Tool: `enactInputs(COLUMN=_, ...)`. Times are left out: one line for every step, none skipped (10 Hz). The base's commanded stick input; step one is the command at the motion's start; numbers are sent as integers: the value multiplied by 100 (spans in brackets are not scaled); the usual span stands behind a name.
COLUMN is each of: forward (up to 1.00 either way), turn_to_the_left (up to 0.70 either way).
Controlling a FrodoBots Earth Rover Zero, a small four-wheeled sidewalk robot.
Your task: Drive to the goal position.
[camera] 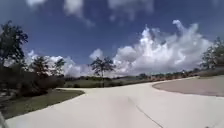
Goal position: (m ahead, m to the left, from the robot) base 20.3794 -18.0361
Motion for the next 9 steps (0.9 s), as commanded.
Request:
enactInputs(forward=85, turn_to_the_left=0)
enactInputs(forward=85, turn_to_the_left=0)
enactInputs(forward=85, turn_to_the_left=0)
enactInputs(forward=85, turn_to_the_left=0)
enactInputs(forward=85, turn_to_the_left=0)
enactInputs(forward=85, turn_to_the_left=0)
enactInputs(forward=85, turn_to_the_left=0)
enactInputs(forward=85, turn_to_the_left=0)
enactInputs(forward=85, turn_to_the_left=0)
